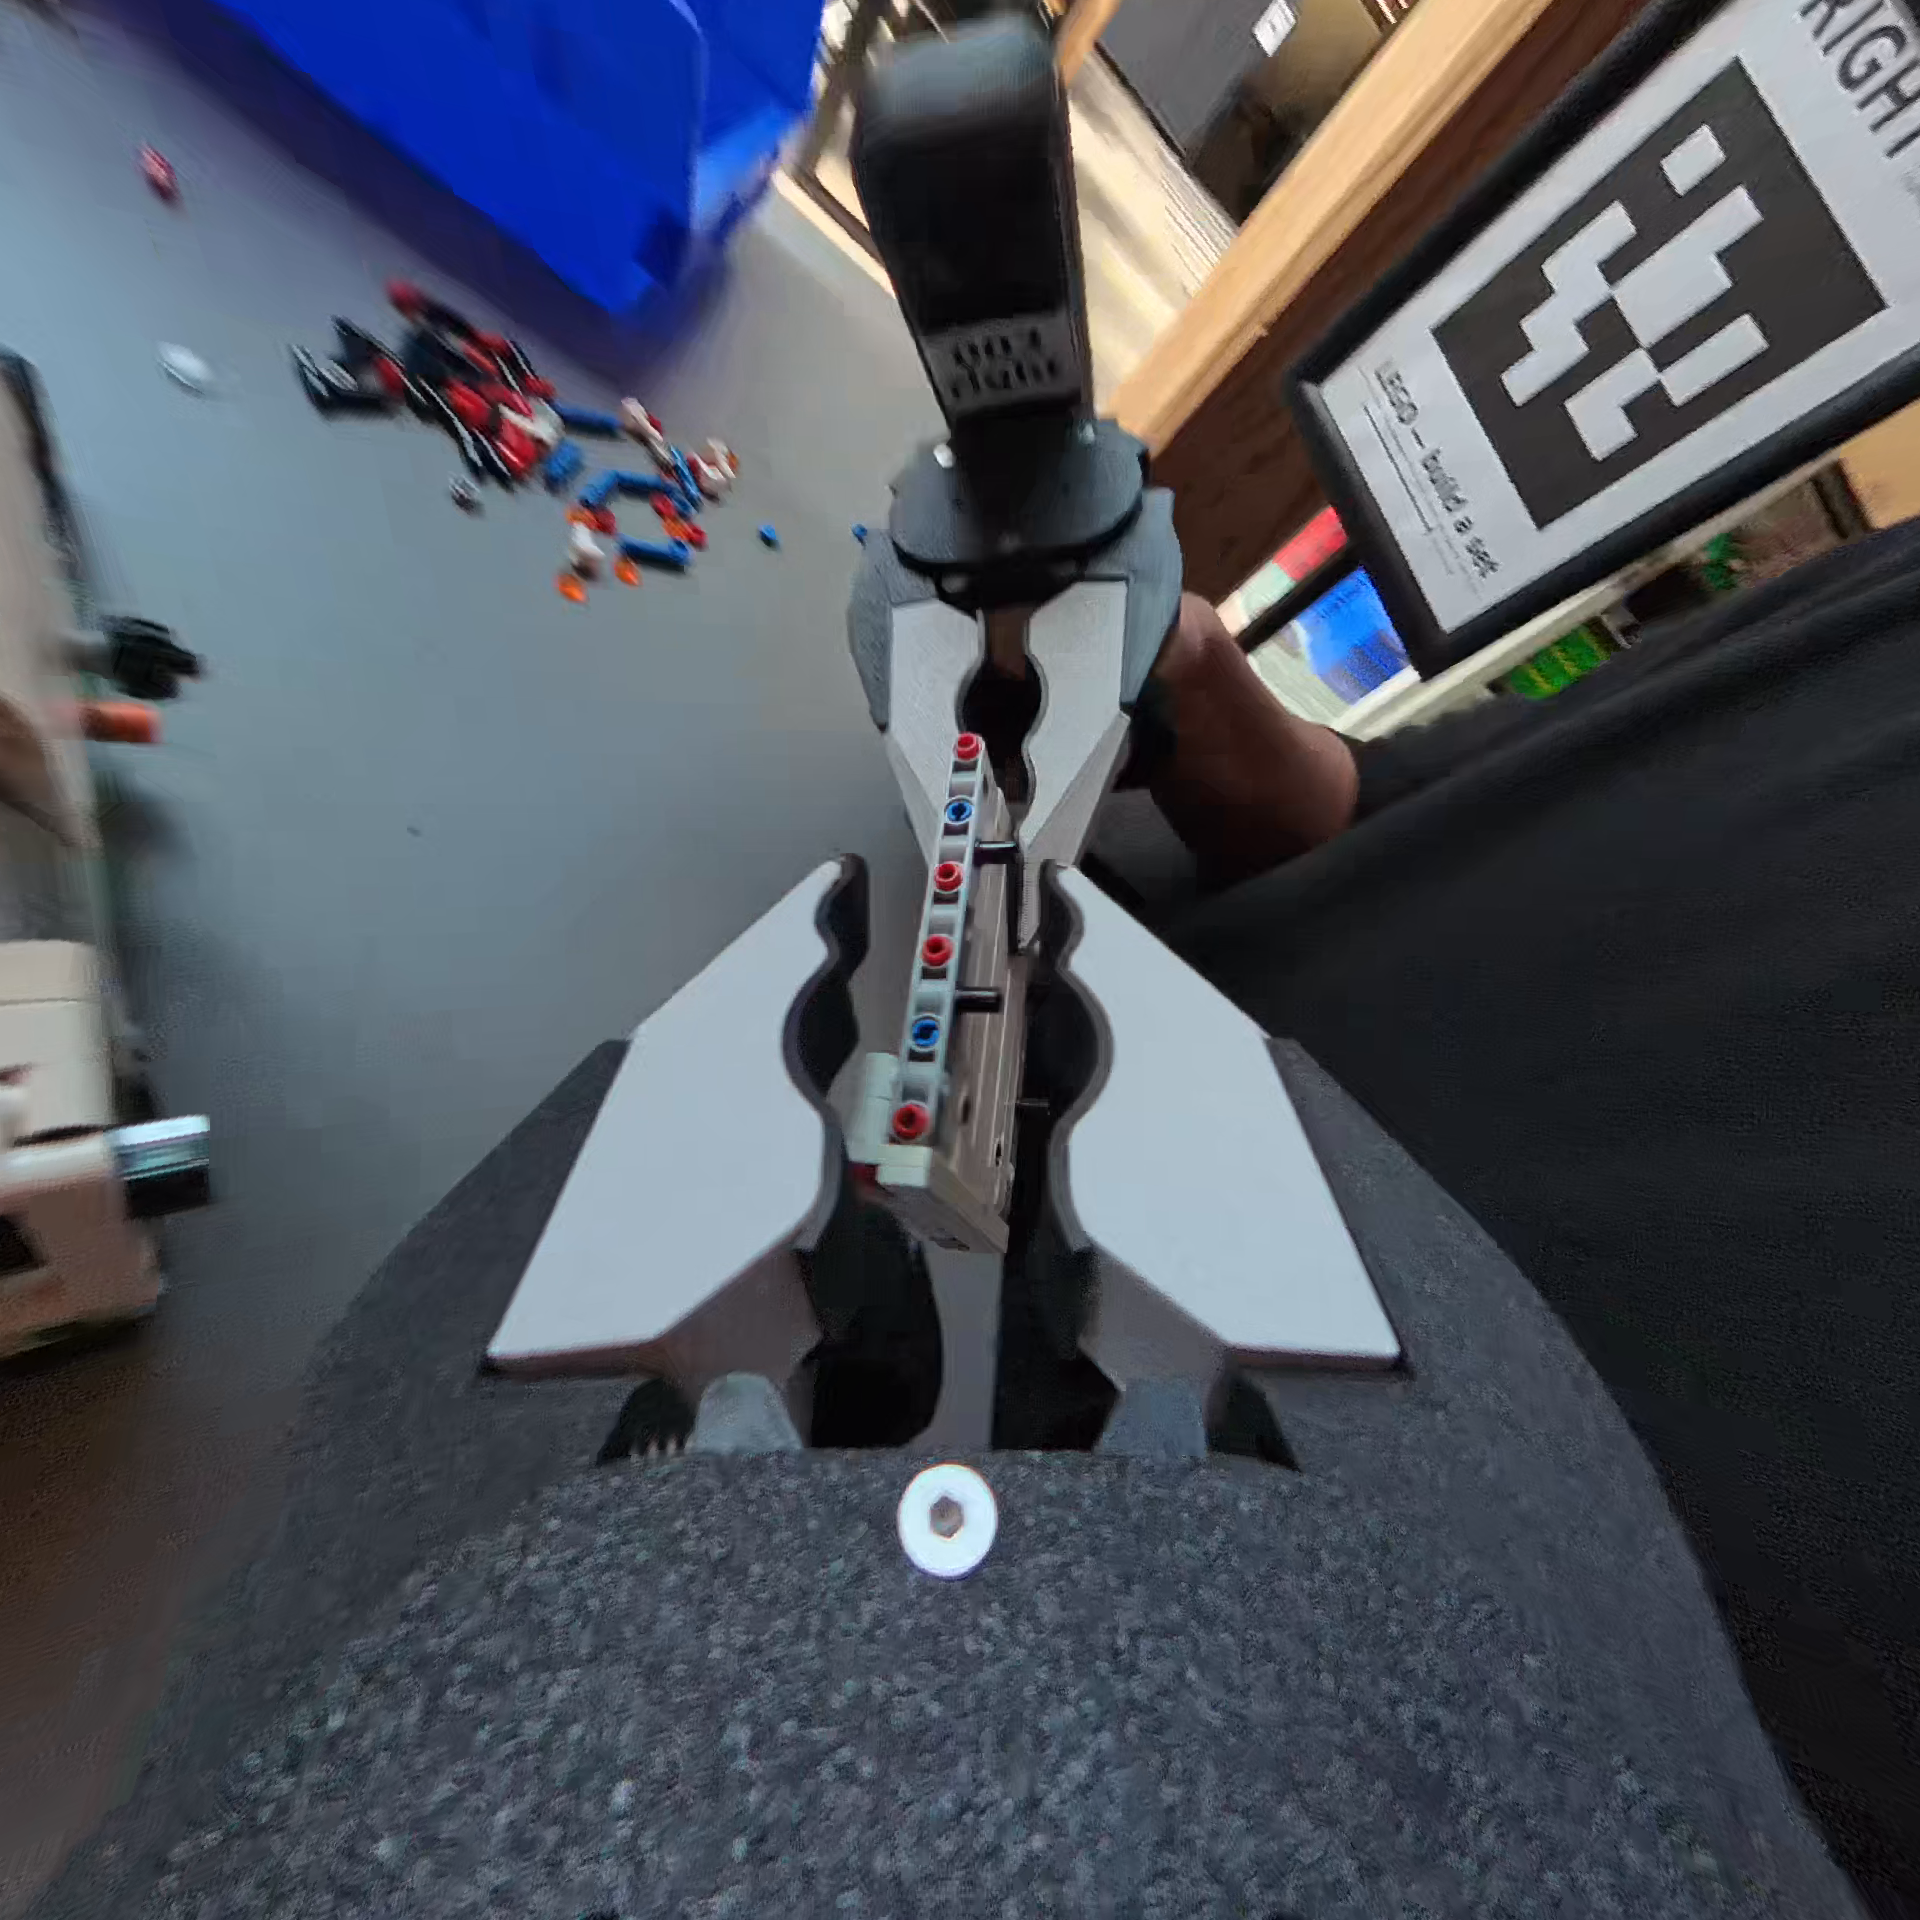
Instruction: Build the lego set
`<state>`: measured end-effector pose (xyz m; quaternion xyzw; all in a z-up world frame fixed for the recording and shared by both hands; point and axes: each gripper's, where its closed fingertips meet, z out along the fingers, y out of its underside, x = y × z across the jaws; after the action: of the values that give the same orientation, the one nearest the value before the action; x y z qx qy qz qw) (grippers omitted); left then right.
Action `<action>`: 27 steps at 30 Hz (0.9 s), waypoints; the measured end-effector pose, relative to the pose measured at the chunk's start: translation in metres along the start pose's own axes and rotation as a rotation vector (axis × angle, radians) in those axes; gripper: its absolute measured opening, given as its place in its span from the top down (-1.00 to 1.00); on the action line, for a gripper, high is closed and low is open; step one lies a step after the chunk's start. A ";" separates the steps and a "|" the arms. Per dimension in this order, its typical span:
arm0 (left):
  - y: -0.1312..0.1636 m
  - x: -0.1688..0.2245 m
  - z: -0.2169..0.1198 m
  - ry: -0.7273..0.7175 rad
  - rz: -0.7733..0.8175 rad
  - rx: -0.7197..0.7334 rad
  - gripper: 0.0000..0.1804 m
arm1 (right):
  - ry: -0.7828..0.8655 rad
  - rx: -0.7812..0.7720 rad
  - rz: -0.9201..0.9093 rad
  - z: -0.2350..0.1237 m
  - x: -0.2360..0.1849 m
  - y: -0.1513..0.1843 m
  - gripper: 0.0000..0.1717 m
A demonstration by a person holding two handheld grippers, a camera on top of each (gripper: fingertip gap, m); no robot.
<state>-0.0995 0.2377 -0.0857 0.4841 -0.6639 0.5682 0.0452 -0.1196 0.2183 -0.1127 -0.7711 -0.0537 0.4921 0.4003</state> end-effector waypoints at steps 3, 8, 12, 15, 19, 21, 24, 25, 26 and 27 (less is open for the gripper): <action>-0.015 -0.020 -0.021 -0.242 0.168 0.102 0.34 | 0.131 0.210 0.163 -0.017 0.019 -0.011 0.94; 0.015 -0.037 -0.015 -0.462 0.329 0.012 0.34 | 0.349 0.554 0.334 -0.049 0.041 -0.016 0.93; 0.045 -0.031 0.015 -0.400 0.244 -0.059 0.36 | 0.438 0.655 0.348 -0.059 0.051 -0.012 0.94; 0.060 -0.041 0.030 -0.463 0.264 -0.126 0.43 | 0.418 0.703 0.413 -0.063 0.057 -0.009 0.94; 0.062 -0.065 0.034 -0.600 0.350 -0.212 0.53 | 0.427 0.642 0.451 -0.055 0.061 0.001 0.93; 0.061 -0.066 0.036 -0.598 0.393 -0.249 0.55 | 0.448 0.581 0.454 -0.052 0.061 0.009 0.92; 0.060 -0.069 0.035 -0.568 0.422 -0.266 0.66 | 0.507 0.393 0.435 -0.048 0.062 0.027 0.84; 0.061 -0.068 0.036 -0.540 0.428 -0.272 0.67 | 0.540 0.328 0.418 -0.048 0.062 0.032 0.80; 0.062 -0.067 0.037 -0.515 0.433 -0.278 0.67 | 0.568 0.272 0.412 -0.050 0.063 0.036 0.78; 0.062 -0.068 0.038 -0.495 0.442 -0.286 0.68 | 0.591 0.213 0.408 -0.050 0.064 0.041 0.76</action>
<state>-0.0883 0.2406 -0.1842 0.4407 -0.8160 0.3313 -0.1734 -0.0597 0.1928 -0.1763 -0.8288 0.2703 0.3207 0.3704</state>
